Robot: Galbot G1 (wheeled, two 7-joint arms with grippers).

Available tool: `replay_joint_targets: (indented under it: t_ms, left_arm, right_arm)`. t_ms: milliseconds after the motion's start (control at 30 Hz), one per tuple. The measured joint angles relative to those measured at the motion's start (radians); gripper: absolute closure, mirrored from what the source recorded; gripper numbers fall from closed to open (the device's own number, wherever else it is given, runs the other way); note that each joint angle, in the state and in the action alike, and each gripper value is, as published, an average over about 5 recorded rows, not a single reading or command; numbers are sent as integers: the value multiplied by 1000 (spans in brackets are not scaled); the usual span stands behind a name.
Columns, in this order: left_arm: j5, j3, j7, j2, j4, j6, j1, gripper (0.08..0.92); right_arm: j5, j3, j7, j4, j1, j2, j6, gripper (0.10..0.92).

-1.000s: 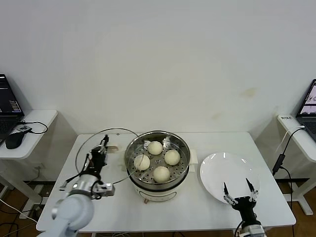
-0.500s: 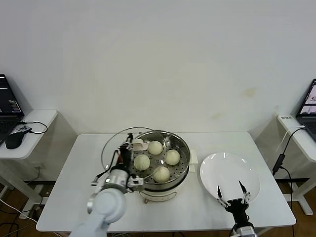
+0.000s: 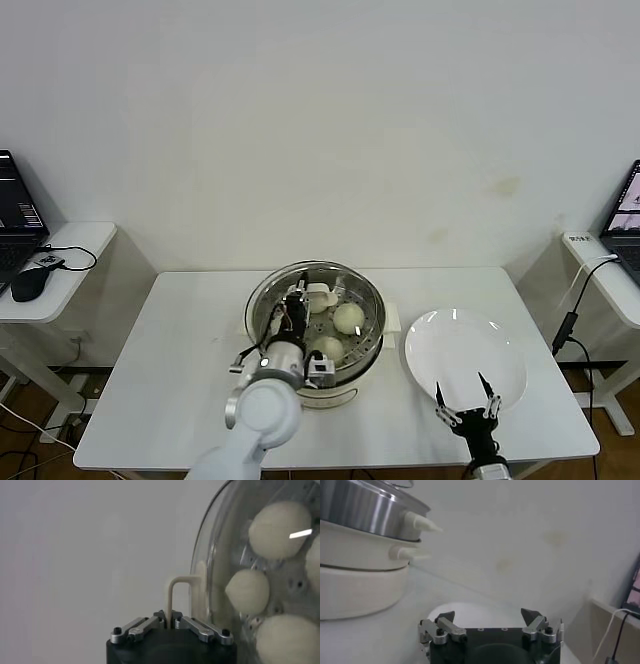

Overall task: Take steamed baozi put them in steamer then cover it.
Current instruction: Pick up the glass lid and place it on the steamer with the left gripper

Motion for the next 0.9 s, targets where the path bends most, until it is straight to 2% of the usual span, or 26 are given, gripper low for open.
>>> replay_joint_targets:
  t_ms: [900]
  left_arm:
    - [77, 17, -11, -50, 76, -27, -10, 859]
  right_arm:
    - [-17, -10, -2, -11, -15, -1, 25, 202]
